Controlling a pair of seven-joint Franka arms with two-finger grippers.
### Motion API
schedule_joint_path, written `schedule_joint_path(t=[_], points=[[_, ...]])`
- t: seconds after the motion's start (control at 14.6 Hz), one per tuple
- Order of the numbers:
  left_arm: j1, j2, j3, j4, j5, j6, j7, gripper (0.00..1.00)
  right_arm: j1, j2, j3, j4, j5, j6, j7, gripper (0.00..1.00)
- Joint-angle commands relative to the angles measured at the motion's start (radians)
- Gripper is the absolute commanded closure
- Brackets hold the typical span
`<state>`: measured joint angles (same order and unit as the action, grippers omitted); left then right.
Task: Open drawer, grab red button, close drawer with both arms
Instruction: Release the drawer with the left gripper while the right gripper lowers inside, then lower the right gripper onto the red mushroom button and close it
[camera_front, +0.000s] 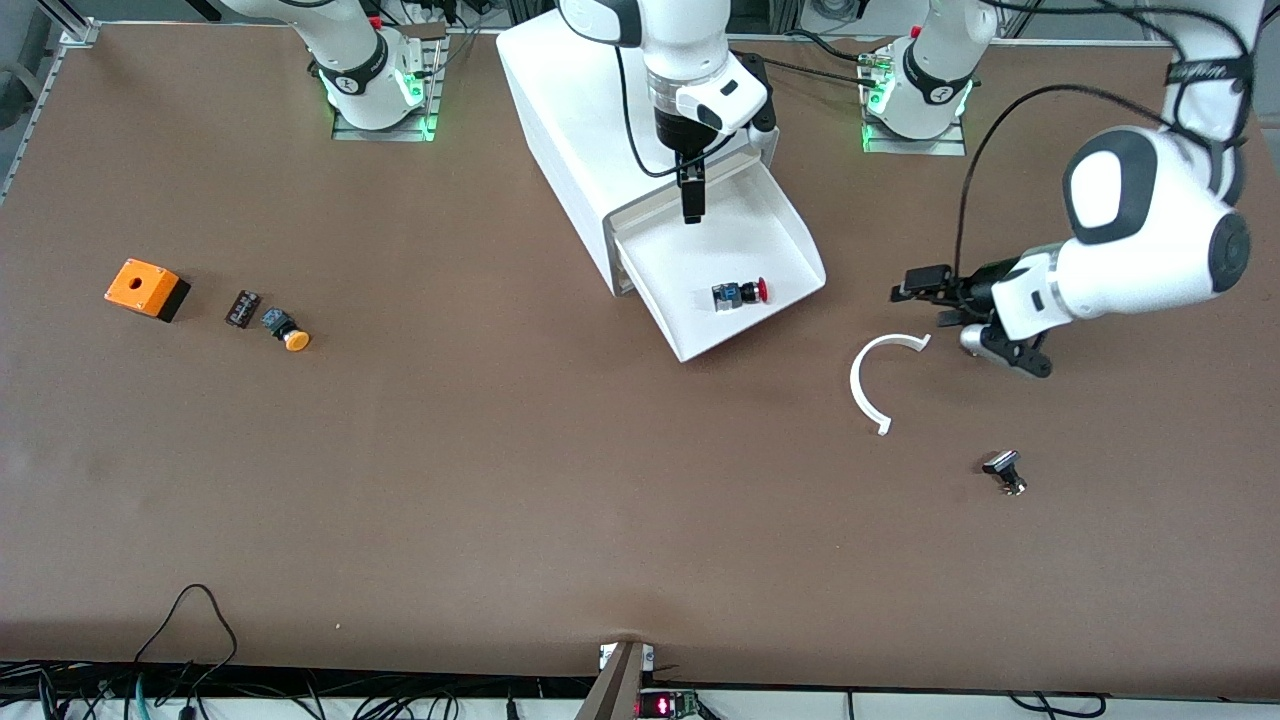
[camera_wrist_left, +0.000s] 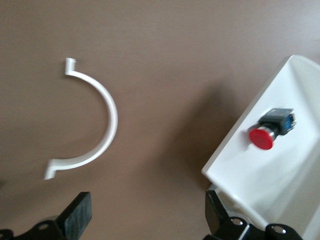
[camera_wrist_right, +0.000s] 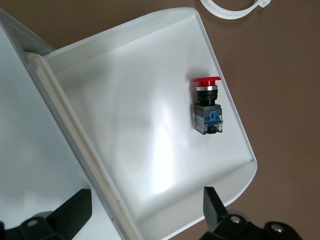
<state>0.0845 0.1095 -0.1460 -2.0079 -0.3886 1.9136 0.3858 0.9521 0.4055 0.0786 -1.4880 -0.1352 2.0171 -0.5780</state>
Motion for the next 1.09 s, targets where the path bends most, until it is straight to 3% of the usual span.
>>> schedule_joint_path(t=[0.0, 0.34, 0.48, 0.62, 1.03], points=[[0.011, -0.08, -0.001, 0.027, 0.166, -0.069, -0.021, 0.0, 0.013, 0.029, -0.006, 0.052, -0.009, -0.052, -0.046, 0.0], [0.011, -0.083, -0.001, 0.248, 0.353, -0.327, -0.108, 0.0, 0.016, 0.202, -0.006, 0.25, -0.009, -0.064, -0.157, 0.0], [0.011, -0.091, -0.001, 0.305, 0.433, -0.349, -0.096, 0.0, 0.013, 0.249, -0.011, 0.319, -0.011, -0.063, -0.187, 0.0], [0.006, -0.093, -0.001, 0.327, 0.506, -0.343, -0.091, 0.0, 0.008, 0.26, -0.016, 0.339, -0.011, -0.055, -0.2, 0.0], [0.006, -0.112, 0.0, 0.331, 0.514, -0.441, -0.11, 0.0, -0.01, 0.272, -0.02, 0.339, -0.009, -0.04, -0.246, 0.0]])
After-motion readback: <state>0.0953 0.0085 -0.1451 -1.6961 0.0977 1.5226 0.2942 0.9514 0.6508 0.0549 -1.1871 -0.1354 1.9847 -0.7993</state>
